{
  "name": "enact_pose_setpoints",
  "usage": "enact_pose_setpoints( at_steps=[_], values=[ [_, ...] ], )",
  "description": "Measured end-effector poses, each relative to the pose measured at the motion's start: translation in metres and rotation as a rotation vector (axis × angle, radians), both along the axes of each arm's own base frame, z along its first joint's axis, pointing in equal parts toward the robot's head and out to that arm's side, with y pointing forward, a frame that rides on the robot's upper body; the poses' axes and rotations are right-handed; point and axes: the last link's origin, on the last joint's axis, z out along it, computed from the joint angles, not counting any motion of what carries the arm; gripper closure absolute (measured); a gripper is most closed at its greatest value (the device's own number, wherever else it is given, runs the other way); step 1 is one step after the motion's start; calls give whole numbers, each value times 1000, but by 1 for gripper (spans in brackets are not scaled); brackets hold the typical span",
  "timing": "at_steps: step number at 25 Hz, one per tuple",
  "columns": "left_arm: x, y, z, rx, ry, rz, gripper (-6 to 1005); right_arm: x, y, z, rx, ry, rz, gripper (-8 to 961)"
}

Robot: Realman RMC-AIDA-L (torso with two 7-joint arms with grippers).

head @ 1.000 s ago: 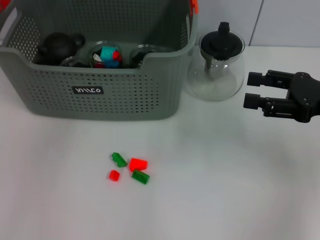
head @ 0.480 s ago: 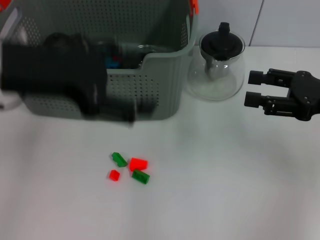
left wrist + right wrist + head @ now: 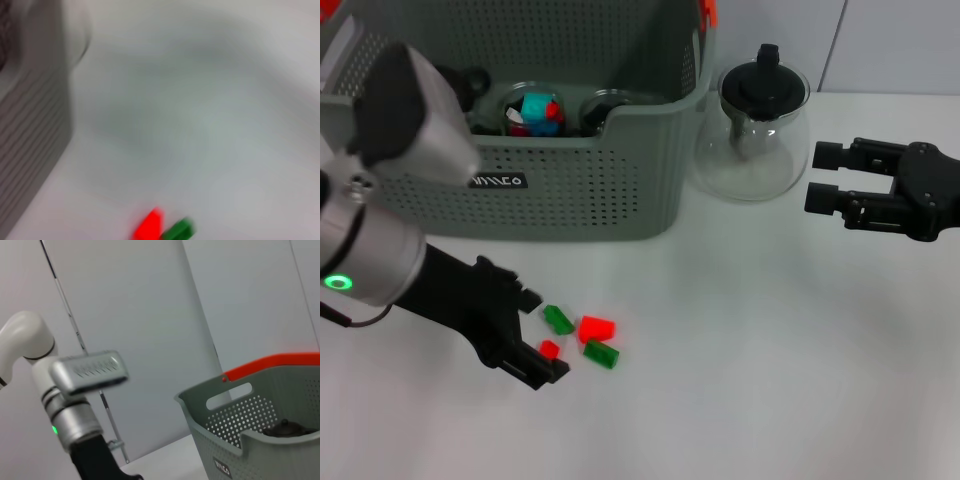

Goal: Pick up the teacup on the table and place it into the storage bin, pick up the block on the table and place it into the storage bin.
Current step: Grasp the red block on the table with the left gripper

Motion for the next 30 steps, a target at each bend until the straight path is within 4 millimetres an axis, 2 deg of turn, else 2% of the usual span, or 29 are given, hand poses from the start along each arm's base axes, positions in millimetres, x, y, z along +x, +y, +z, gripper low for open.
enact_pose_setpoints(
  at_steps=[6, 12, 19, 30],
  values=[
    [2, 8, -32, 5, 165, 56, 65, 1, -2, 0, -1, 7, -5, 164],
    [5, 15, -50, 31, 207, 92, 66, 2, -3, 0, -5, 10, -6, 164],
    [0, 19, -64, 57, 283, 90, 66, 2, -3, 0, -3, 8, -6, 164],
    [-4, 23, -72, 64, 315, 69, 75, 3, -3, 1, -3, 7, -8, 164]
  ],
)
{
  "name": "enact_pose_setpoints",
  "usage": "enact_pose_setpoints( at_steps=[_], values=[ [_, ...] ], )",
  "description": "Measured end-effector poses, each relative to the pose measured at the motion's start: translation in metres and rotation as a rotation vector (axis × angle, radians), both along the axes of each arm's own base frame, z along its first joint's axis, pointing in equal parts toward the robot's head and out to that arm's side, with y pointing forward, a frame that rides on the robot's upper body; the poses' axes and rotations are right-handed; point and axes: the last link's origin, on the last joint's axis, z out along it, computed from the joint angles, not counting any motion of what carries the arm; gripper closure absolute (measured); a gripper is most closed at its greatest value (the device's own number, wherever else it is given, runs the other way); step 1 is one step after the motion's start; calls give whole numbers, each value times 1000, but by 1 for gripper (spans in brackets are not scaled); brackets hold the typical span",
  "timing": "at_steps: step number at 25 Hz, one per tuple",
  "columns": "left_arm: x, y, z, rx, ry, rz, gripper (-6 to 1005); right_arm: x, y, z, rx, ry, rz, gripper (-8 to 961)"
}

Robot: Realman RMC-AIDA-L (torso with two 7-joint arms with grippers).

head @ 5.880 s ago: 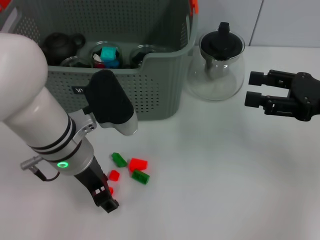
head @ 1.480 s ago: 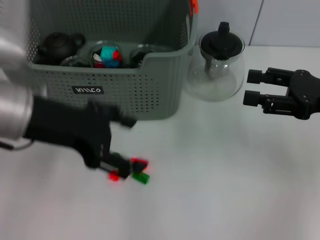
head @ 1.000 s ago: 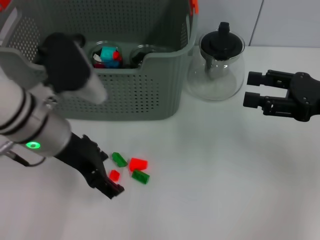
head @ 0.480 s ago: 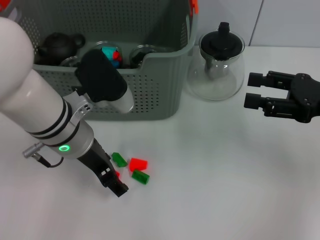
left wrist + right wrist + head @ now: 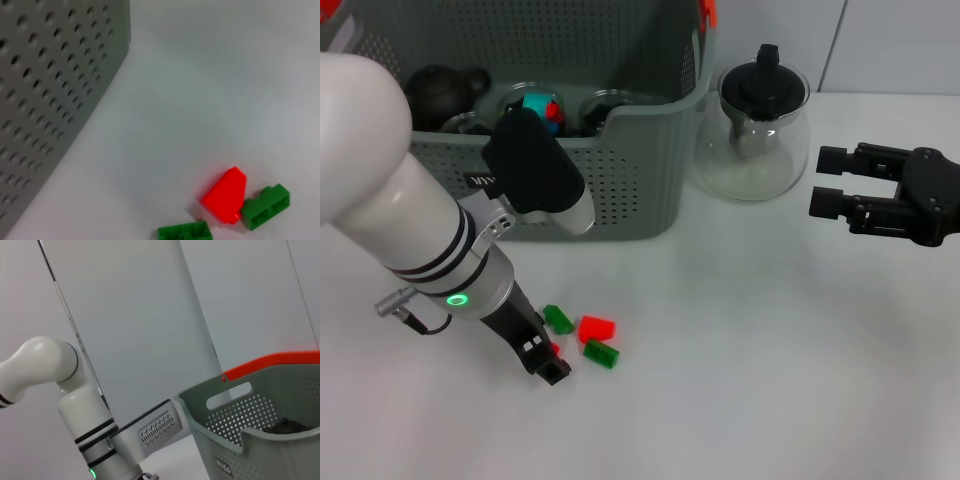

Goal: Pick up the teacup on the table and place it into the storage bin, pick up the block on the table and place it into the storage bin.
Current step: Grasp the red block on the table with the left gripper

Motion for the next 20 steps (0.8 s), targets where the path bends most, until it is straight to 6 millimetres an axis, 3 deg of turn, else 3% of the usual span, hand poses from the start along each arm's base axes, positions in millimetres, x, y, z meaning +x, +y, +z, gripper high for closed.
enact_pose_setpoints(
  at_steps=[1, 3, 20],
  values=[
    [-1, 0, -1, 2, 4, -2, 76, 0, 0, 0, 0, 0, 0, 164],
    [-1, 1, -2, 2, 9, -7, 315, 0, 0, 0, 1, -1, 0, 164],
    [-1, -2, -8, -15, 40, -27, 681, 1, 1, 1, 7, -2, -4, 163]
  ],
)
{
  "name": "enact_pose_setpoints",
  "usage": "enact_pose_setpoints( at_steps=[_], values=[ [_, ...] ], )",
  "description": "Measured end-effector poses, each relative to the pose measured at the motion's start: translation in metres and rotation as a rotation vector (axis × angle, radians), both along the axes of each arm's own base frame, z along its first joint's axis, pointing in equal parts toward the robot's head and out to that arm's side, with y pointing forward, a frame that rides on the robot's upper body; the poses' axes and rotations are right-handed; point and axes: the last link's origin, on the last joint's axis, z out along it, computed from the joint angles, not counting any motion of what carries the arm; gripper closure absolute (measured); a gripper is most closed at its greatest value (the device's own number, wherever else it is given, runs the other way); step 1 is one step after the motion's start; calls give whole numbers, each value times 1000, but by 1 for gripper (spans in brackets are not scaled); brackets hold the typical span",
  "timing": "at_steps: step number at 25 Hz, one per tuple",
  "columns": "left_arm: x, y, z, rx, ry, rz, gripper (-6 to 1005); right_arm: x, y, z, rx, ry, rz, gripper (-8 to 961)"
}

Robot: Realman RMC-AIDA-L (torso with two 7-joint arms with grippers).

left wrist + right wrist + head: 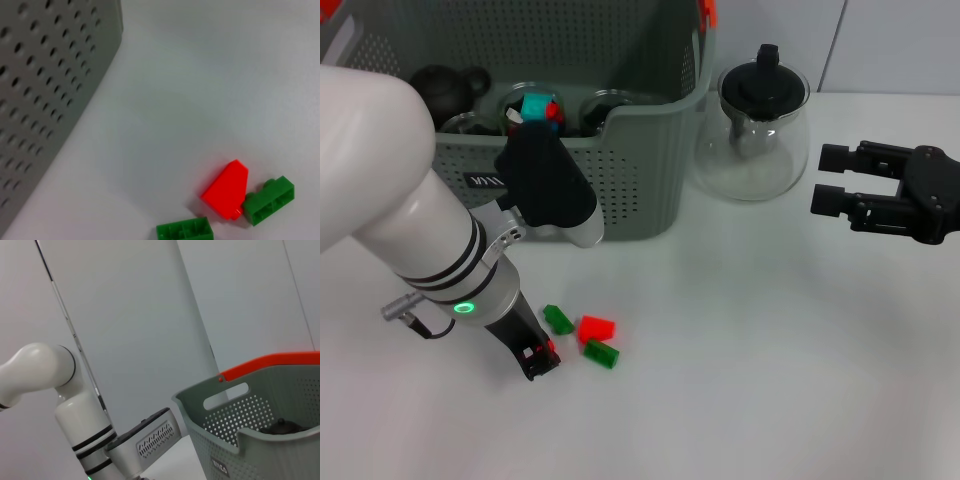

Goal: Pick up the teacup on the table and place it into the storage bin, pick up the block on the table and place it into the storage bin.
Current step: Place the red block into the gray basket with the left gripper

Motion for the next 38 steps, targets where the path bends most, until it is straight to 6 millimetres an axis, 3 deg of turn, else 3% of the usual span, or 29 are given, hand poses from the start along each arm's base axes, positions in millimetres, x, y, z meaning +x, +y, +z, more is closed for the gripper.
enact_pose_setpoints(
  at_steps=[6, 10, 14, 17, 21, 26, 27, 33, 38],
  values=[
    [10, -3, 14, 13, -38, 23, 787, 1, -1, 1, 1, 0, -2, 163],
    [35, -13, 57, 26, -233, 84, 787, 1, -1, 1, 0, 2, 0, 163],
    [68, -19, 115, 23, -578, 61, 787, 1, -2, 1, 2, 2, 2, 164],
    [87, -4, 159, 101, -810, -31, 787, 1, -1, -1, 5, 3, 4, 164],
    [93, 43, 188, 309, -896, -85, 788, -3, 0, -1, 2, 2, 17, 164],
    [80, 117, 182, 584, -738, -41, 788, -4, 0, -2, -1, 2, 21, 164],
    [80, 117, 182, 584, -738, -41, 788, -4, 0, -2, -1, 2, 22, 164],
    [52, 160, 151, 673, -523, 52, 788, -4, 0, -3, -3, -1, 23, 164],
    [37, 167, 135, 718, -385, 67, 766, -4, 0, -3, -3, -7, 29, 164]
  ],
)
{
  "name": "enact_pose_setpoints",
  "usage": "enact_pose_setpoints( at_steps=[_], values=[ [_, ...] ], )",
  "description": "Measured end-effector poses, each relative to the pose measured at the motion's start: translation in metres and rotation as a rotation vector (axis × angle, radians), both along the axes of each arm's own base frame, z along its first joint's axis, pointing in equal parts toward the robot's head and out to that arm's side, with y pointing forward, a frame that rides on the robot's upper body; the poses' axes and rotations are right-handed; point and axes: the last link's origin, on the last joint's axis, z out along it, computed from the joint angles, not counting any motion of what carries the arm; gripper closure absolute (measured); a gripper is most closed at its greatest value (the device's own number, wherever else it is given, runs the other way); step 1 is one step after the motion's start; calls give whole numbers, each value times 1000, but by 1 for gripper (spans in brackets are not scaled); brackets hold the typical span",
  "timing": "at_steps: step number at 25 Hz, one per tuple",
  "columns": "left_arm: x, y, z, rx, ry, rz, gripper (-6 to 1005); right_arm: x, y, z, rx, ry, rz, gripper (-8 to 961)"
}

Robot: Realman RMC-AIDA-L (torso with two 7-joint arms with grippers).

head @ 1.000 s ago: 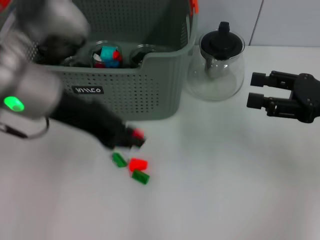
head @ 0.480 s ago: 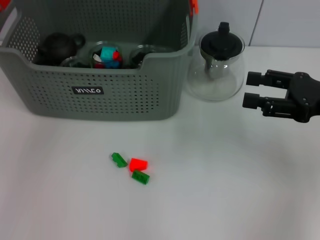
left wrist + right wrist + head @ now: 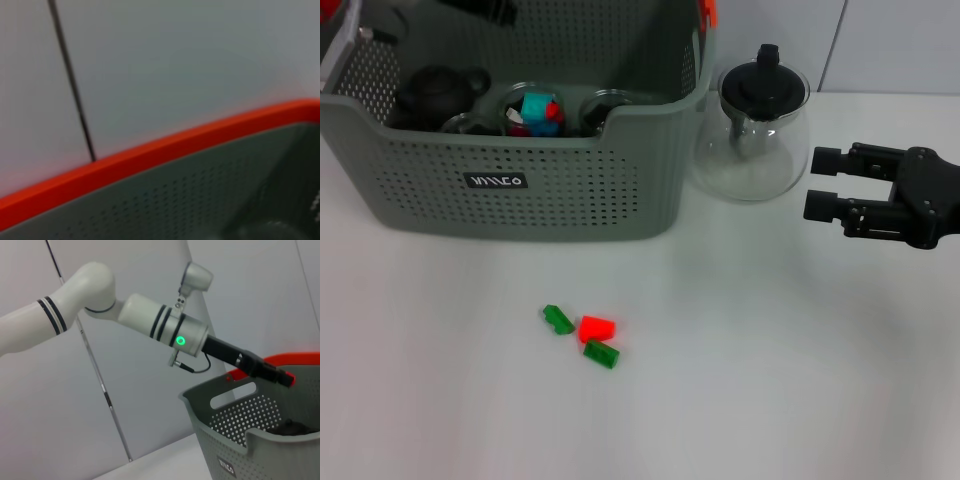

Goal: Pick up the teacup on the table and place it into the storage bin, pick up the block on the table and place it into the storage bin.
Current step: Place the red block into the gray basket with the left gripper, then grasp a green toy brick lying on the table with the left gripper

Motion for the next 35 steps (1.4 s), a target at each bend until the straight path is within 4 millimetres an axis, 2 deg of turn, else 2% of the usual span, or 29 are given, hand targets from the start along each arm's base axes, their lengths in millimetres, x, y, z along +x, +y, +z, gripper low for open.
enact_pose_setpoints(
  at_steps=[7, 10, 13, 16, 21, 23, 25, 27, 28, 29, 32, 35],
  values=[
    [-5, -4, -15, -18, 72, 11, 716, 0, -1, 0, -2, 0, 3, 163],
    [-3, -6, -18, -22, 73, 4, 568, 1, -2, 0, -4, 1, 4, 163],
    [0, -8, -13, -9, 49, -4, 480, 1, -3, 1, -6, 2, 7, 163],
    [10, -18, 5, 1, -41, -40, 422, 2, -3, 2, -6, 1, 7, 163],
    [37, -66, 37, -140, -346, -275, 325, 3, -3, 3, -3, -2, 7, 163],
    [46, -99, 45, -252, -432, -441, 289, 3, -3, 4, -2, -3, 8, 163],
    [49, -125, 46, -344, -447, -548, 256, 4, -4, 4, -3, -2, 8, 163],
    [47, -153, 41, -441, -426, -634, 222, 4, -5, 5, -3, -1, 9, 163],
    [42, -170, 31, -500, -386, -650, 222, 5, -5, 6, -2, 0, 8, 163],
    [42, -170, 31, -500, -386, -650, 222, 5, -5, 6, -2, 0, 8, 163],
    [28, -188, 9, -566, -296, -631, 223, 5, -5, 6, -2, 1, 6, 163],
    [11, -196, -11, -627, -210, -574, 224, 6, -6, 6, -4, 3, 2, 163]
  ],
)
